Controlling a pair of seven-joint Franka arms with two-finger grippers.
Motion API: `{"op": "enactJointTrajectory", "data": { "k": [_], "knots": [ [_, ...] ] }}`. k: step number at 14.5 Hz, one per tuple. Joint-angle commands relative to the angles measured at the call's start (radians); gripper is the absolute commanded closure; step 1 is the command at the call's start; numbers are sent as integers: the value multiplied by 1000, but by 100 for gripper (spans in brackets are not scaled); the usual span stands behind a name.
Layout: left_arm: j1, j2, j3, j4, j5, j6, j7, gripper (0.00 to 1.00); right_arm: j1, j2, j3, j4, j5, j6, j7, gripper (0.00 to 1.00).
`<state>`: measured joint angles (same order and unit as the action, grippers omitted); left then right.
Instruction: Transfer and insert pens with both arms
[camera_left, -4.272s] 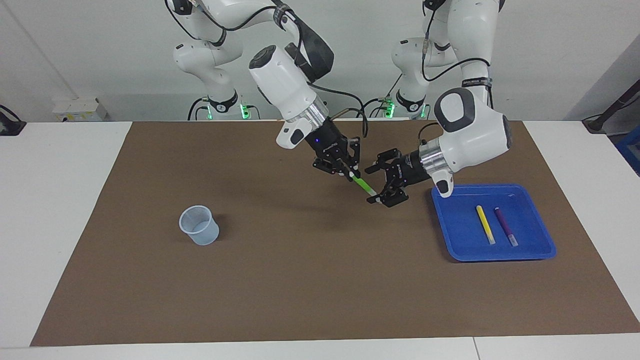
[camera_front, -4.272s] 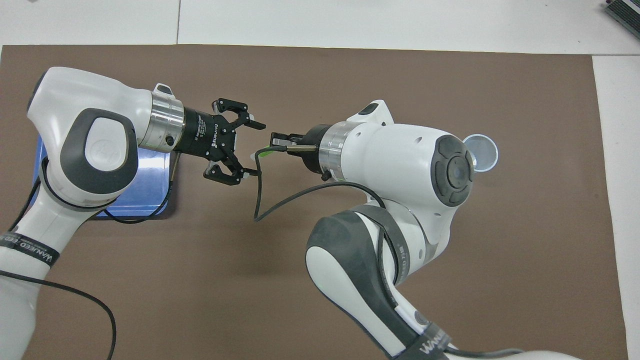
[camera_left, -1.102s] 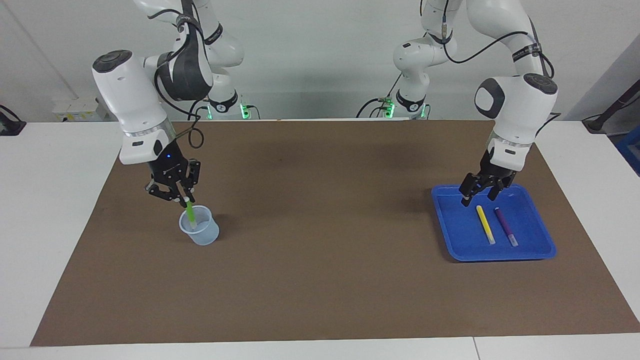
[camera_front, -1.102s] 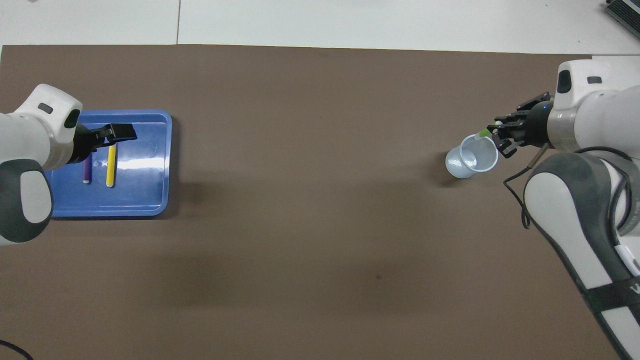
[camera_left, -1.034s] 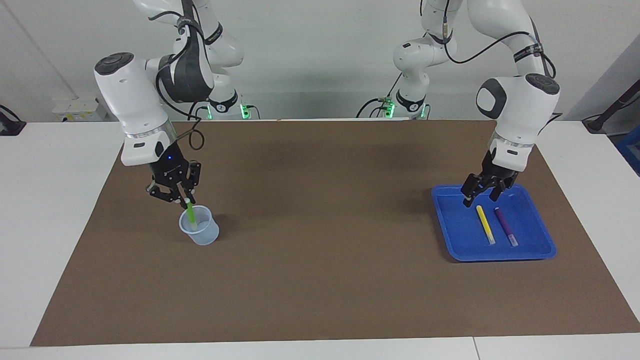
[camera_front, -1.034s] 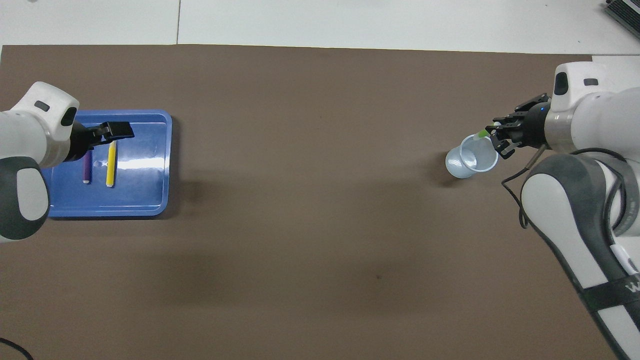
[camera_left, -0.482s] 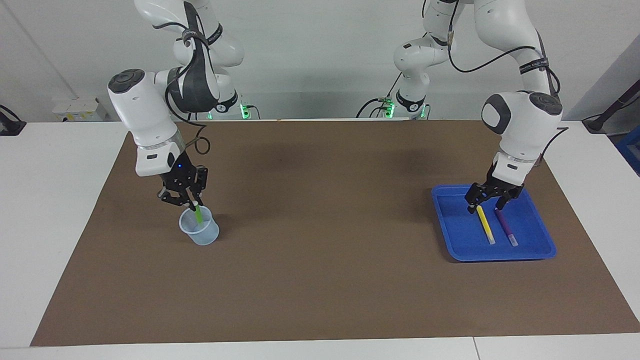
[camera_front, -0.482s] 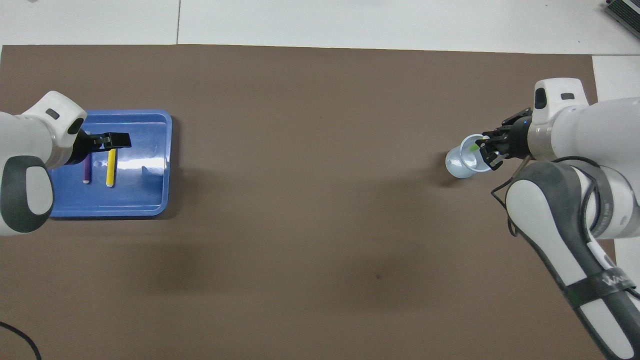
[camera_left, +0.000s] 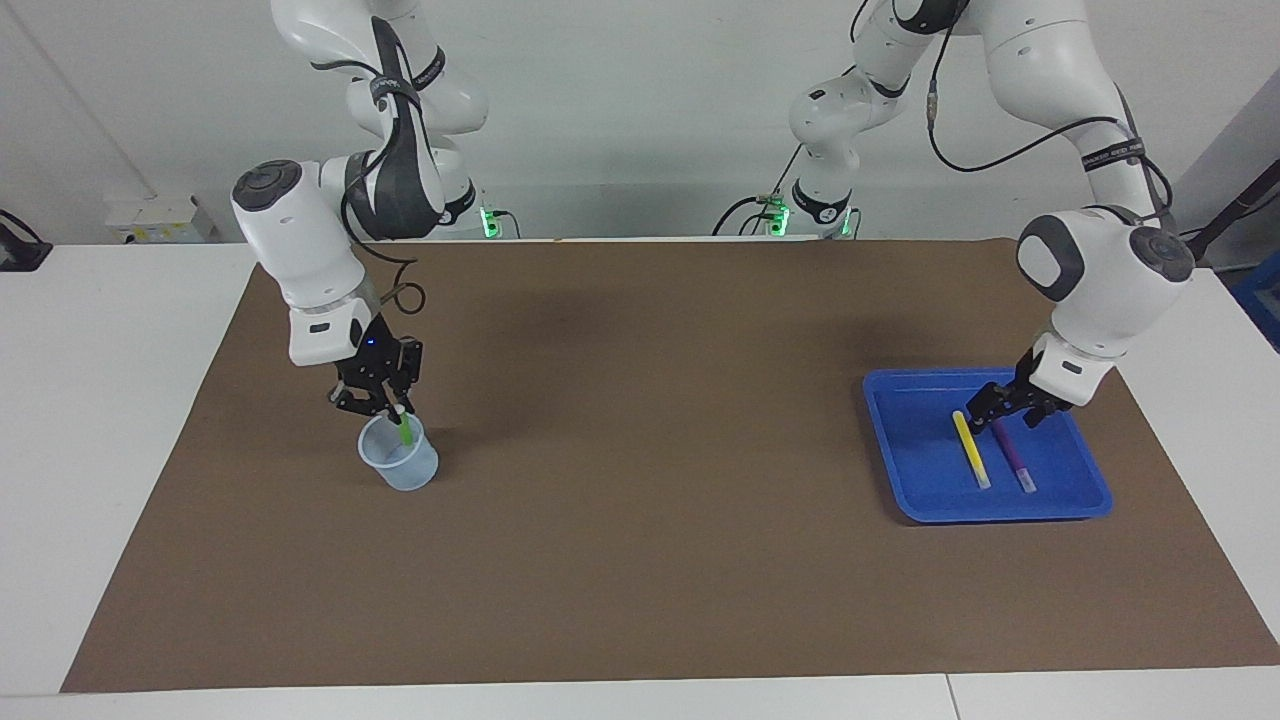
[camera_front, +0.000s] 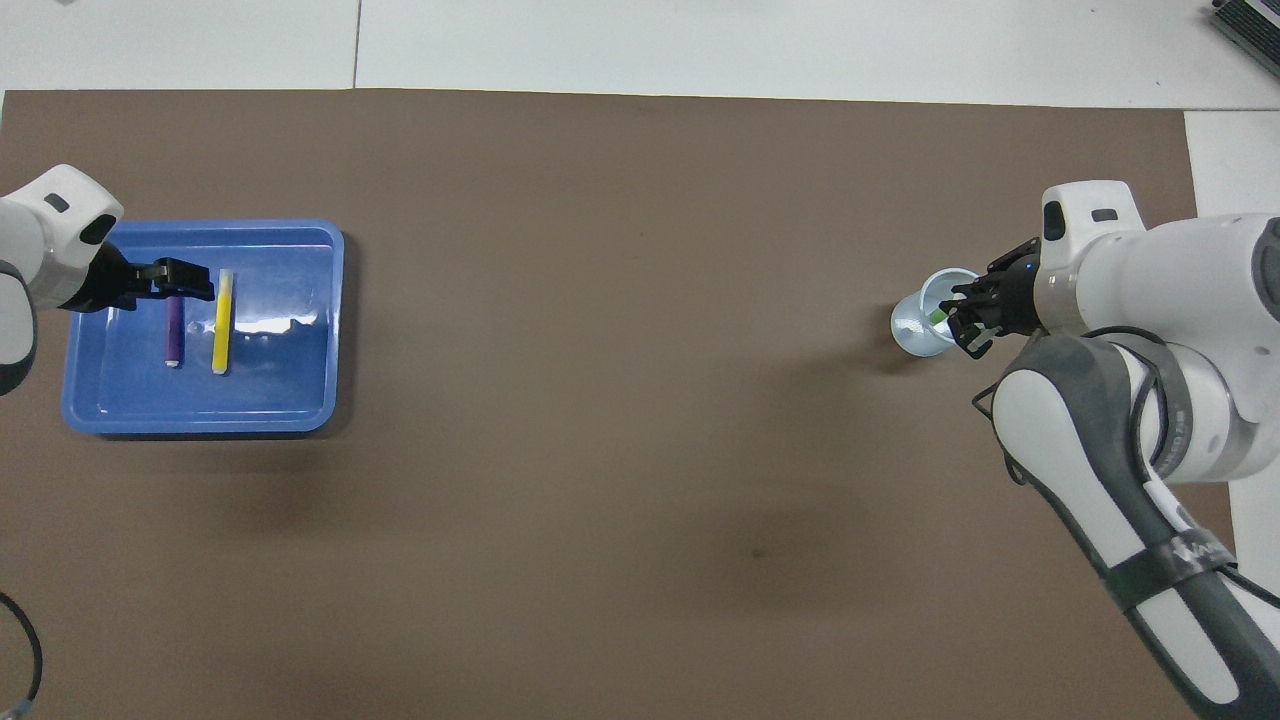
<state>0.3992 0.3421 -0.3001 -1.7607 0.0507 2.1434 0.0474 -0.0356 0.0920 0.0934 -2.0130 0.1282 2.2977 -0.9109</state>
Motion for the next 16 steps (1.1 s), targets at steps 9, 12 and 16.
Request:
{"op": "enactJointTrajectory", "data": {
  "k": [9, 12, 16],
  "knots": [
    [-59, 152, -4, 118, 64, 13, -17, 13, -3, -25, 6, 135, -15, -148, 258, 0],
    [-50, 152, -2, 80, 93, 32, -15, 16, -3, -26, 8, 217, -18, -256, 455, 0],
    [-48, 133, -2, 12, 92, 33, -17, 27, -3, -70, 19, 231, -7, -337, 680, 0]
  ]
}}
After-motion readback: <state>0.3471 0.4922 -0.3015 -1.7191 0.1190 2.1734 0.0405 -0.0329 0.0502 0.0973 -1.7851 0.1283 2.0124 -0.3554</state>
